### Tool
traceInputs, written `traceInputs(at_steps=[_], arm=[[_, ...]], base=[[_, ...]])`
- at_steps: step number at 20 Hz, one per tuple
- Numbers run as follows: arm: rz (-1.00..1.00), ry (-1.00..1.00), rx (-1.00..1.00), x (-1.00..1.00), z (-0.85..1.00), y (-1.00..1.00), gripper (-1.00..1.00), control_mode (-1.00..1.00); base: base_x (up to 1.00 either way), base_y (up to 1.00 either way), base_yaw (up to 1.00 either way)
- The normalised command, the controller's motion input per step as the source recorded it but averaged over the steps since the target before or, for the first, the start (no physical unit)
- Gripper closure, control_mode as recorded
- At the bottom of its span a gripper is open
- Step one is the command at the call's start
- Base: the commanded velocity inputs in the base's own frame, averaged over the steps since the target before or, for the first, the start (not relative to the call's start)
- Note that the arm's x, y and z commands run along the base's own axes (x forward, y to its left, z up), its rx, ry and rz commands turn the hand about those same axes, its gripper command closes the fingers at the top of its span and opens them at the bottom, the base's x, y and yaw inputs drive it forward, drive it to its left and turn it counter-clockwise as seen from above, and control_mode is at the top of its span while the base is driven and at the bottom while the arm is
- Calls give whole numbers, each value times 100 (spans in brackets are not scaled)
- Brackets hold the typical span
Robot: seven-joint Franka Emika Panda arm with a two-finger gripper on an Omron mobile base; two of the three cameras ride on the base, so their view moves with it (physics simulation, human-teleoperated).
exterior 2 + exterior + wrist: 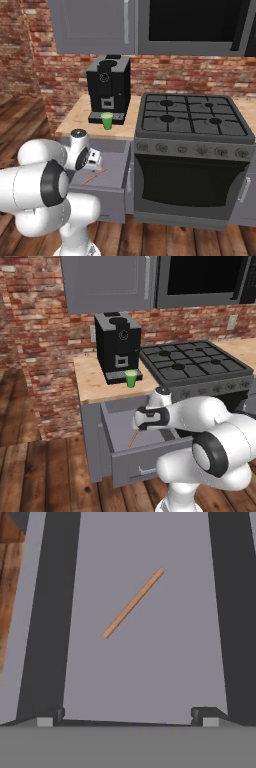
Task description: Pick up the straw from the right drawer and put it inside the smoothie cup.
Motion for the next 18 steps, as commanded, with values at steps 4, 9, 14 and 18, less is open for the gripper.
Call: traceInputs(at_steps=[4, 9, 14, 18], arm=[[-5, 0, 0, 28, -1, 12, -100, -100], [-11, 0, 0, 33, -4, 4, -100, -100], [-14, 0, 0, 17, -3, 0, -100, -100], [-15, 3, 0, 7, -6, 0, -100, -100]], base=[[0, 0, 0], [0, 0, 0], [0, 0, 0], [0, 0, 0]])
